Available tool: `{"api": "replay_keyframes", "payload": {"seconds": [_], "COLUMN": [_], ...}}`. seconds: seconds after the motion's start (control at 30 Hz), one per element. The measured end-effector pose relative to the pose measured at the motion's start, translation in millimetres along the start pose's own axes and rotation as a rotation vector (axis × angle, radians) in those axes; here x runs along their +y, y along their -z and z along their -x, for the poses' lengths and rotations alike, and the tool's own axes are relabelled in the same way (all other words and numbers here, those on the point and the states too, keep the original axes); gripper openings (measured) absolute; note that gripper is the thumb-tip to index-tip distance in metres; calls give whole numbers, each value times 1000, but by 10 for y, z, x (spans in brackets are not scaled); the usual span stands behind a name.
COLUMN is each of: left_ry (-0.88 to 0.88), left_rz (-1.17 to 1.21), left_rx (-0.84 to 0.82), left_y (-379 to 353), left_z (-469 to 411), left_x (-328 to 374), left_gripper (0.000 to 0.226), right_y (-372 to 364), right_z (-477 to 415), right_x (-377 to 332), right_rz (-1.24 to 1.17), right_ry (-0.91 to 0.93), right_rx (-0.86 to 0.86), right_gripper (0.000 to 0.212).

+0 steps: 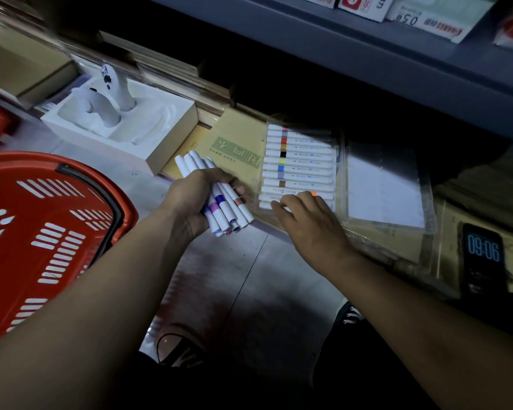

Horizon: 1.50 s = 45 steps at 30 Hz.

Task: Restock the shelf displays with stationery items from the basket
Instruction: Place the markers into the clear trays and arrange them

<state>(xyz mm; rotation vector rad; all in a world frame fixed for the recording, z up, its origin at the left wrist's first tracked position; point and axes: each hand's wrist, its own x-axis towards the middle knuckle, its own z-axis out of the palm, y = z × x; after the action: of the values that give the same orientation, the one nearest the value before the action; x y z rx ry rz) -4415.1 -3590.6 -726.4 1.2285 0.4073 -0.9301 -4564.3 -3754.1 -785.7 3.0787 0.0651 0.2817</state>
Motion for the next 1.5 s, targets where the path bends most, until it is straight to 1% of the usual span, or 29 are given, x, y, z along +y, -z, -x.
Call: {"api": "replay_keyframes", "payload": {"seconds": [0.1,0.37,0.43,0.5,0.53,0.57,0.63,0.67,0.7,0.73,0.77,0.83,1.0,1.1,1.17,1.23,1.3,1.4,1.47,1.5], "left_ry": [12,7,6,9,22,40,75,87,96,103,110,123,139,141,133,123,118,102,86,75], "left_rz": [2,-23,-23,-32,-38,-41,-42,-40,-33,-24,-16,-30,-101,-79,-72,-88,-95,-119,-148,-161], "left_rx": [-14,10,-8,-43,-73,-106,-164,-184,-203,-227,-255,-267,-205,-204,-194,-203,-220,-235,-239,-224], "left_y": [-15,-23,-59,-92,-118,-147,-215,-250,-284,-322,-364,-445,-584,-709,-809,-896,-944,-962,-969,-976], "left_z": [7,35,40,33,35,45,77,98,120,142,164,199,243,279,292,304,308,311,337,353], "left_x": [-13,-34,-46,-70,-83,-90,-96,-102,-110,-121,-138,-180,-306,-367,-405,-445,-468,-470,-482,-490], "left_gripper": [16,17,18,18,17,15,10,10,12,13,13,11,6,5,11,17,17,13,14,12], "right_y": [-28,-48,0,61,105,146,195,217,227,223,213,227,286,292,245,205,297,599,776,861], "right_z": [13,-16,10,47,80,113,172,190,206,219,231,240,290,302,248,218,226,254,263,262], "right_x": [4,18,53,116,161,208,333,401,472,544,604,650,398,210,116,52,113,351,480,521], "right_rz": [51,180,133,7,-44,-73,-100,-122,-166,-225,-279,-328,-367,-431,-464,-485,-551,-737,-843,-948], "right_ry": [43,72,59,80,62,-4,-287,-442,-554,-605,-609,-569,-527,-509,-479,-433,-386,-421,-528,-612], "right_rx": [33,115,108,71,54,52,25,-50,-161,-278,-375,-473,-506,-490,-493,-534,-561,-598,-536,-478], "right_gripper": [54,38,35,33,31,31,40,47,55,61,65,70,72,75,76,74,67,32,22,20]}}
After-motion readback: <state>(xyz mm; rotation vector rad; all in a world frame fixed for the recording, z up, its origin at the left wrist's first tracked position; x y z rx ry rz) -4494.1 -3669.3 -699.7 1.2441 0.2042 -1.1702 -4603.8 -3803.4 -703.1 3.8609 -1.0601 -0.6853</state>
